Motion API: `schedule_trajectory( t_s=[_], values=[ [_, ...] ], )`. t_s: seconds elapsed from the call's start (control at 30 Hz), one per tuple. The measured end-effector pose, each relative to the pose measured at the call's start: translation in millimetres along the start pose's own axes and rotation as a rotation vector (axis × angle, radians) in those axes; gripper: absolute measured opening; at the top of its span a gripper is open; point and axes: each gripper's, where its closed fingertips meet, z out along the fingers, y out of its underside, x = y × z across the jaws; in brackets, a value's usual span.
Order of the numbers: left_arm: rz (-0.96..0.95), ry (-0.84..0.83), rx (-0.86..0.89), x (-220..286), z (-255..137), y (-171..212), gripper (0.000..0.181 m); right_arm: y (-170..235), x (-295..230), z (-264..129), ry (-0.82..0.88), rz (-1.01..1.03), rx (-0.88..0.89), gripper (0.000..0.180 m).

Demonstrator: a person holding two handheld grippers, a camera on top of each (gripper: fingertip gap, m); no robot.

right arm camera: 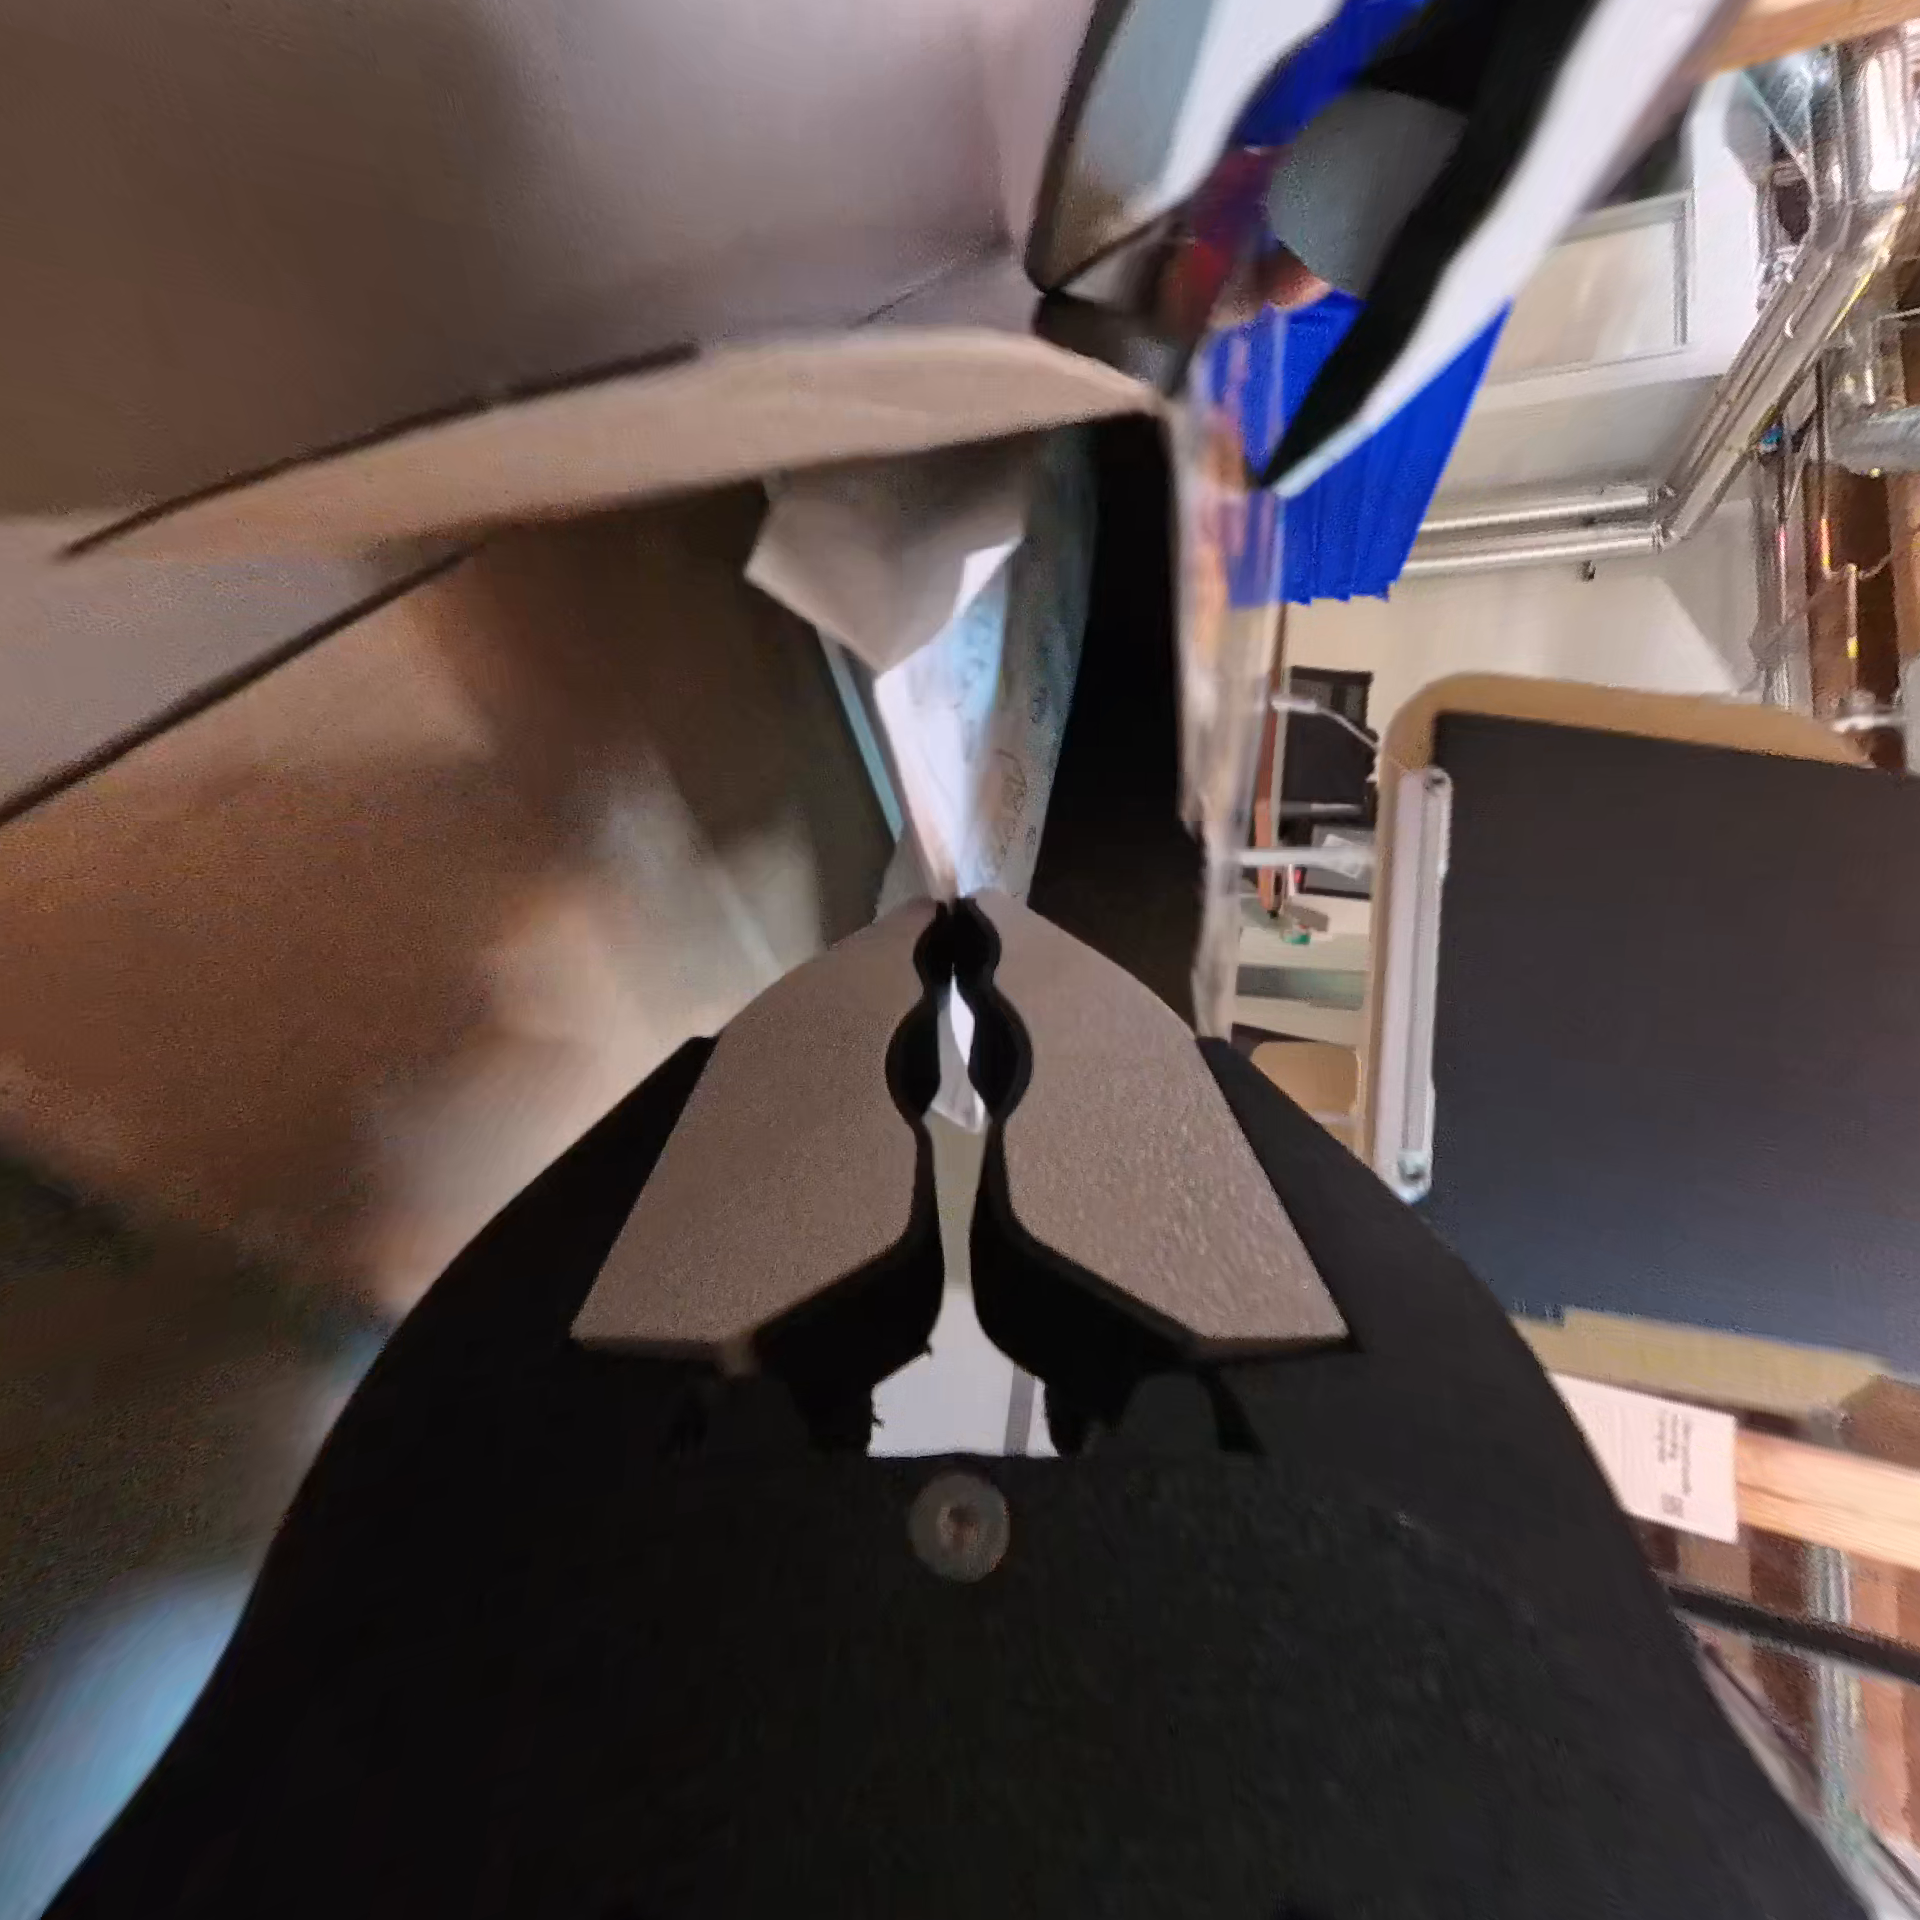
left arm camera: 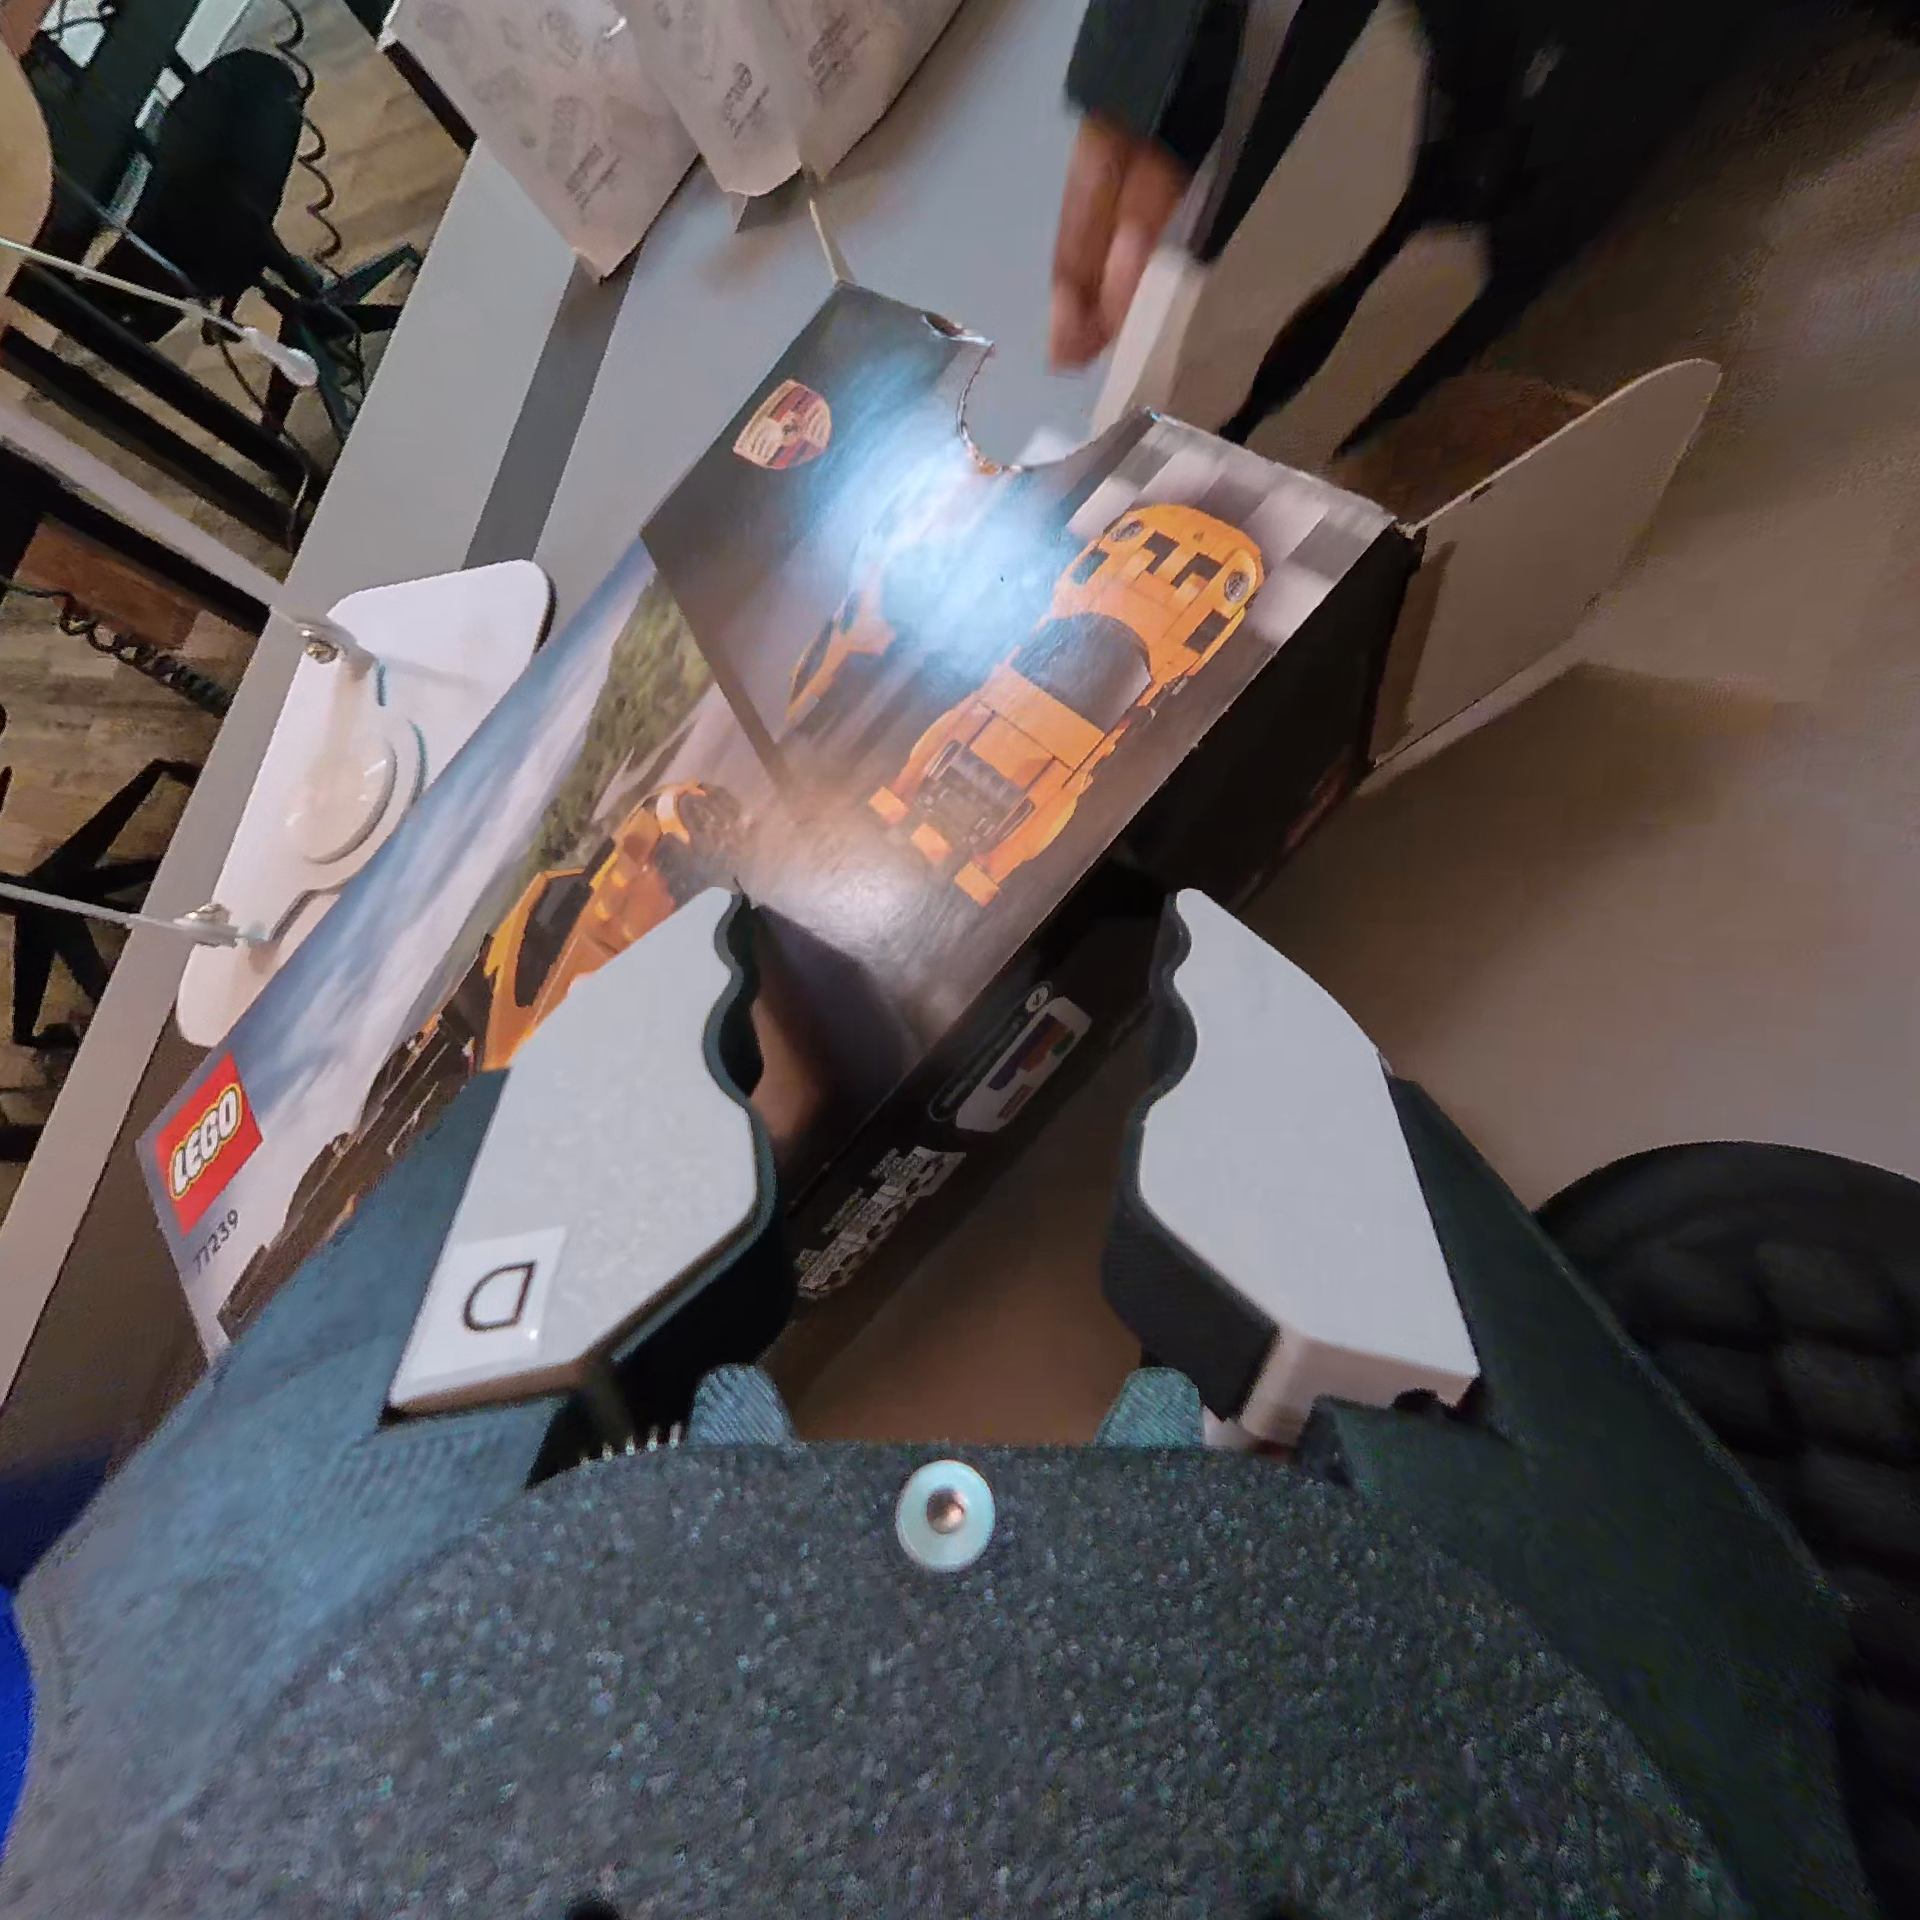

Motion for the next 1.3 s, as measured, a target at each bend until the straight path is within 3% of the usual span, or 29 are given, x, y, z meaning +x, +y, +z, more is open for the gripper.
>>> schedule_trajectory(
  t_s=[0.1,0.4,0.63,0.77,0.87,1.0,1.07,1.3],
  values=[
    [0.01,-0.027,-0.006,-5.5,-0.5,4.5,0.071,22.4,1.4,-48.7,-0.013,0.08,-0.023,0.0],
    [0.013,-0.056,0.013,-15.8,-6.1,13.9,0.068,151.2,-41.3,-200.8,0.03,0.345,-0.348,0.0],
    [0.017,-0.076,-0.012,-21.9,-6.2,17.3,0.069,202.3,-84.1,-277.7,0.077,0.422,-0.537,0.003],
    [0.02,-0.083,-0.039,-23.7,-6.0,18.3,0.069,199.1,-81.0,-304.0,0.108,0.661,-0.489,0.03],
    [0.022,-0.088,-0.048,-23.7,-5.7,18.1,0.069,186.4,-44.2,-321.5,0.143,0.98,-0.277,0.045],
    [0.02,-0.095,-0.04,-24.0,-5.4,17.9,0.069,187.0,15.6,-325.7,0.121,1.284,0.06,0.045],
    [0.024,-0.104,-0.039,-23.9,-6.1,18.9,0.068,190.2,28.7,-320.5,0.002,1.359,0.164,0.044],
    [0.016,-0.124,-0.006,-24.1,-6.3,19.1,0.068,326.3,58.8,-272.9,0.175,1.404,-0.108,0.052]
  ],
)
